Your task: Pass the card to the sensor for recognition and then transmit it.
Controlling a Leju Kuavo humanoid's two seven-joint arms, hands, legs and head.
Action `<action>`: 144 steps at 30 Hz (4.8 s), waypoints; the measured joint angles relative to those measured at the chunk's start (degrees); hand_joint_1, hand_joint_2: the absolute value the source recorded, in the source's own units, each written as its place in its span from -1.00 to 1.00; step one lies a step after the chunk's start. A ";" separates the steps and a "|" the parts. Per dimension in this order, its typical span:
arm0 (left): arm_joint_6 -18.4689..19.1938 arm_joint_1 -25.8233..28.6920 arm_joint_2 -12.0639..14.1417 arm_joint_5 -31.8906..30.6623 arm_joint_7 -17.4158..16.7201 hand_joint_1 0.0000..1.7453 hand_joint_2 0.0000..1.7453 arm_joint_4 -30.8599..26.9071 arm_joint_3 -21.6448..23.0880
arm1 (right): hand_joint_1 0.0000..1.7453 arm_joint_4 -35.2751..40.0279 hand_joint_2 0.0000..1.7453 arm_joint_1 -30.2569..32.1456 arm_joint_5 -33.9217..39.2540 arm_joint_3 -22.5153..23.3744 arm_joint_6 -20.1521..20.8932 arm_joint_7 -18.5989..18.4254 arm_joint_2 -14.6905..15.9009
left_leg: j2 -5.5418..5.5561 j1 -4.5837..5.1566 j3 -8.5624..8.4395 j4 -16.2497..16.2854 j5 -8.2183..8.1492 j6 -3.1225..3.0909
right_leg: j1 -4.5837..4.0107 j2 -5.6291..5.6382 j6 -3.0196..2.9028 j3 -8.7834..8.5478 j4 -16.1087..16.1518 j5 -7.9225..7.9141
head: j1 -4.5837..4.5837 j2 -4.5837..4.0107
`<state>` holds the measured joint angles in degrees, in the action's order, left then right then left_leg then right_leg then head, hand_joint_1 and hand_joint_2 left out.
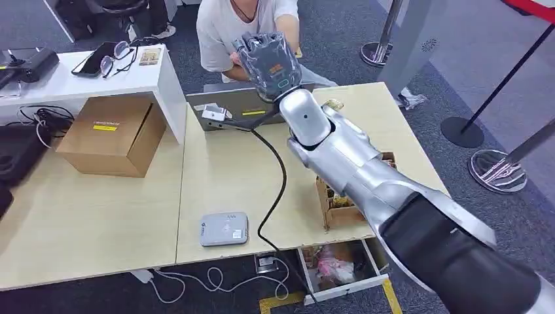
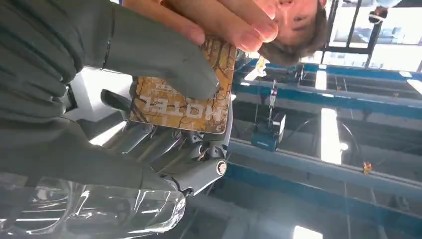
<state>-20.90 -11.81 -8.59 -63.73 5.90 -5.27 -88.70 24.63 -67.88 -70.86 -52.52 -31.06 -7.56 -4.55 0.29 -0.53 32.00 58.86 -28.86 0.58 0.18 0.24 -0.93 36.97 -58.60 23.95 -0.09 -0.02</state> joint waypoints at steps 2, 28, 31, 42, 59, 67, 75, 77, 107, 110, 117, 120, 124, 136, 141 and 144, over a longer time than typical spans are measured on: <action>-0.22 -0.28 -0.02 0.11 -0.41 -1.00 -1.00 0.00 0.00 | 1.00 -0.33 1.00 0.01 0.19 0.00 0.61 0.24 -0.11 | 0.00 0.00 0.00 0.00 0.00 0.00 | 0.00 0.00 0.00 0.00 0.00 0.00 | 0.00 0.00; -0.70 -0.94 -0.31 -0.02 -1.00 -1.00 -1.00 0.00 0.00 | -1.00 -0.31 -1.00 1.46 6.55 4.94 -3.62 6.00 -0.81 | 0.00 0.00 0.00 0.00 0.00 0.00 | 0.00 0.00 0.00 0.01 0.00 0.00 | 0.02 0.00; -0.85 -1.03 -0.37 0.35 -0.46 -1.00 -1.00 0.00 0.00 | -1.00 2.27 -1.00 3.53 12.22 7.90 -4.41 10.78 -0.81 | 0.00 0.00 0.00 0.00 0.00 0.00 | 0.00 0.01 0.00 0.01 0.00 0.00 | 0.02 0.00; -1.40 -0.82 -0.79 5.31 1.62 -1.00 -1.00 0.00 0.00 | -1.00 24.54 -1.00 17.61 42.24 14.21 3.90 19.54 0.44 | -0.01 0.00 0.00 0.00 -0.03 0.00 | 0.00 0.01 0.02 0.03 0.02 0.03 | 0.04 0.00; -0.68 0.42 -0.77 8.57 2.40 -1.00 -1.00 0.00 0.00 | -1.00 62.31 -1.00 46.27 68.92 15.93 14.73 25.79 7.13 | 0.02 0.00 0.04 -0.02 -0.18 -0.06 | 0.00 0.00 0.07 0.05 0.04 0.13 | 0.00 0.00; -0.68 0.44 -0.74 7.82 1.38 -1.00 -1.00 0.00 0.00 | -1.00 67.74 -1.00 53.31 69.18 16.20 15.91 26.64 7.80 | 0.00 0.00 0.06 -0.02 -0.18 -0.07 | 0.00 0.00 0.07 0.05 0.03 0.14 | 0.02 0.00; -0.61 0.47 -0.66 7.58 0.94 -1.00 -1.00 0.00 0.00 | -1.00 69.92 -1.00 55.01 67.98 16.76 17.31 26.77 7.96 | -0.01 0.00 0.06 -0.02 -0.18 -0.07 | 0.00 0.00 0.07 0.05 0.03 0.14 | 0.00 0.00; -0.63 0.48 -0.59 7.58 0.87 -1.00 -1.00 0.00 0.00 | -1.00 70.07 -1.00 55.17 67.65 17.01 17.59 26.69 7.96 | -0.01 0.00 0.06 -0.02 -0.18 -0.06 | 0.00 0.00 0.06 0.05 0.03 0.14 | 0.00 0.00; -0.22 0.07 -0.72 6.49 0.79 -1.00 -1.00 0.00 0.00 | -1.00 59.49 -1.00 58.42 25.15 29.25 16.70 10.51 14.12 | -0.01 0.03 0.06 -0.02 -0.23 -0.09 | 0.01 -0.01 0.08 0.05 0.06 0.15 | 0.00 0.00; -0.22 -0.01 -0.85 7.10 0.81 -1.00 -1.00 0.00 0.00 | -1.00 58.93 -1.00 59.82 21.80 30.90 17.99 9.29 14.71 | -0.01 0.02 0.07 -0.02 -0.23 -0.09 | 0.01 -0.01 0.08 0.05 0.06 0.15 | 0.00 0.00; 0.76 0.29 -0.81 8.68 1.20 -1.00 -1.00 0.00 0.00 | -1.00 58.27 -1.00 61.39 17.27 32.72 20.15 8.15 16.13 | -0.01 0.02 0.07 -0.02 -0.25 -0.10 | 0.01 0.00 0.08 0.05 0.06 0.15 | 0.02 0.00; 1.35 0.61 -0.79 8.87 1.66 -1.00 -1.00 0.00 0.00 | -1.00 58.34 -1.00 61.81 15.50 33.11 20.94 7.65 16.67 | -0.02 0.02 0.07 -0.02 -0.25 -0.10 | 0.01 0.00 0.08 0.05 0.06 0.15 | 0.00 0.00; 1.95 1.06 -0.72 8.90 2.60 -1.00 -1.00 0.00 0.00 | -1.00 58.75 -1.00 62.34 13.42 33.14 23.19 7.76 17.77 | -0.02 0.02 0.08 -0.02 -0.25 -0.10 | 0.01 -0.01 0.08 0.05 0.06 0.15 | 0.02 0.00; 2.75 2.38 -0.37 10.95 4.02 -1.00 -1.00 0.00 0.00 | -1.00 58.88 -1.00 58.74 12.81 30.39 33.15 8.09 23.56 | -0.03 0.04 0.11 -0.02 -0.25 -0.11 | 0.04 -0.01 0.09 0.04 0.06 0.15 | 0.02 0.00; 2.78 2.74 -0.28 12.44 4.33 -1.00 -1.00 0.00 0.00 | -1.00 57.68 1.00 53.51 12.48 27.43 36.35 8.17 25.99 | -0.02 0.04 0.10 -0.02 -0.24 -0.11 | 0.04 -0.01 0.09 0.04 0.05 0.14 | 0.02 0.00; 2.78 2.81 -0.26 13.09 4.33 -1.00 -1.00 -0.02 0.00 | -1.00 55.97 1.00 49.68 13.62 25.04 37.03 8.70 27.48 | -0.03 0.03 0.10 -0.02 -0.24 -0.11 | 0.04 -0.01 0.09 0.05 0.04 0.13 | 0.02 0.00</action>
<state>-18.12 -9.00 -8.85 -50.64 10.23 -5.29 -88.70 80.61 -18.21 -57.24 -27.48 5.97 1.14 22.93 0.26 -0.50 32.09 58.84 -29.10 0.47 0.22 0.23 -0.84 37.01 -58.56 24.07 -0.07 -0.02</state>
